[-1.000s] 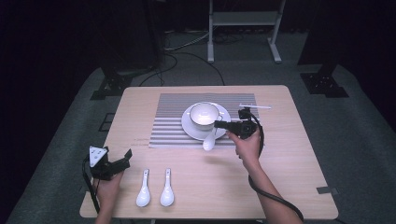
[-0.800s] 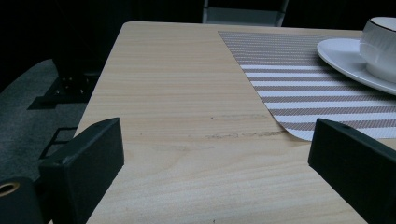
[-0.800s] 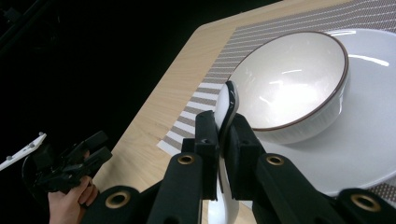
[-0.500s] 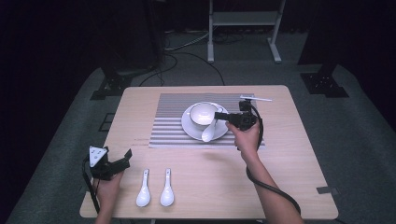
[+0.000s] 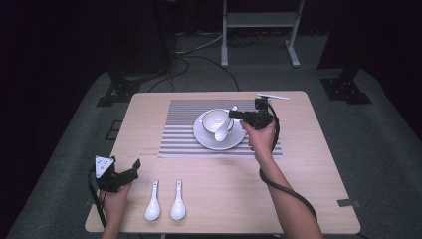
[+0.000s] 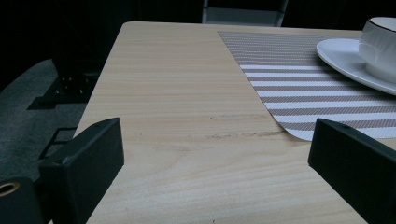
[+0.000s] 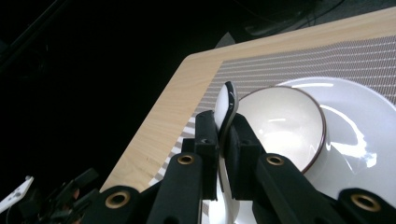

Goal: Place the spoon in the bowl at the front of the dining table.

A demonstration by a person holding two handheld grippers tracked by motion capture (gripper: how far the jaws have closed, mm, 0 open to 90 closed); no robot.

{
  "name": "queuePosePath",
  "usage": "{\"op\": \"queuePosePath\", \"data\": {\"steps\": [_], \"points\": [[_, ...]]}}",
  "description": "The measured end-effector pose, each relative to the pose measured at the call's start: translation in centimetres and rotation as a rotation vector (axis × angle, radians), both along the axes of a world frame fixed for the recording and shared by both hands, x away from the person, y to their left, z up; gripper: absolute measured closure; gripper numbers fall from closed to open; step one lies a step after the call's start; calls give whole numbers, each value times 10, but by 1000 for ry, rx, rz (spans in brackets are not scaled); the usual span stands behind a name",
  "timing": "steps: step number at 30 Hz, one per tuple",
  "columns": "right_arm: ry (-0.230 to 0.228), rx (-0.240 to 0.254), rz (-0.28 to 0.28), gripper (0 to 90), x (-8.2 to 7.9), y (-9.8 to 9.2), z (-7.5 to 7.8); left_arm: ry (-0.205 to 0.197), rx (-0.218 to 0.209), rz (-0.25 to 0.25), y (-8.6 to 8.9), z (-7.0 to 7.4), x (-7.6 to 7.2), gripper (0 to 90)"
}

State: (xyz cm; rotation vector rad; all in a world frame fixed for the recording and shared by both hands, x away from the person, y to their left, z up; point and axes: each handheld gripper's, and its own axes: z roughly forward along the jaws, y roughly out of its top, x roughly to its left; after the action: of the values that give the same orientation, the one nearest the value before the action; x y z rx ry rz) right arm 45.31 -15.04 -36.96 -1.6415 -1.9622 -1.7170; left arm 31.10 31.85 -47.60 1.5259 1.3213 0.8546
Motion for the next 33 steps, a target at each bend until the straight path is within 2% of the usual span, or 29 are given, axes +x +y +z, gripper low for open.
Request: {"op": "queuePosePath", "data": {"steps": [7,17,21,28,33], "points": [[-9,-2,-33,842,10,1,4,0,-2,-2,0,0,0,22],[22,14,-78,842,26,3,1,0,-1,-2,0,0,0,22],[46,44,-112,842,30,0,-5,-1,0,-3,0,0,0,22],[69,49,-150,842,33,-4,-17,0,1,-6,0,0,0,22],[81,29,-165,842,34,-6,-27,0,1,-6,0,0,0,22]]}}
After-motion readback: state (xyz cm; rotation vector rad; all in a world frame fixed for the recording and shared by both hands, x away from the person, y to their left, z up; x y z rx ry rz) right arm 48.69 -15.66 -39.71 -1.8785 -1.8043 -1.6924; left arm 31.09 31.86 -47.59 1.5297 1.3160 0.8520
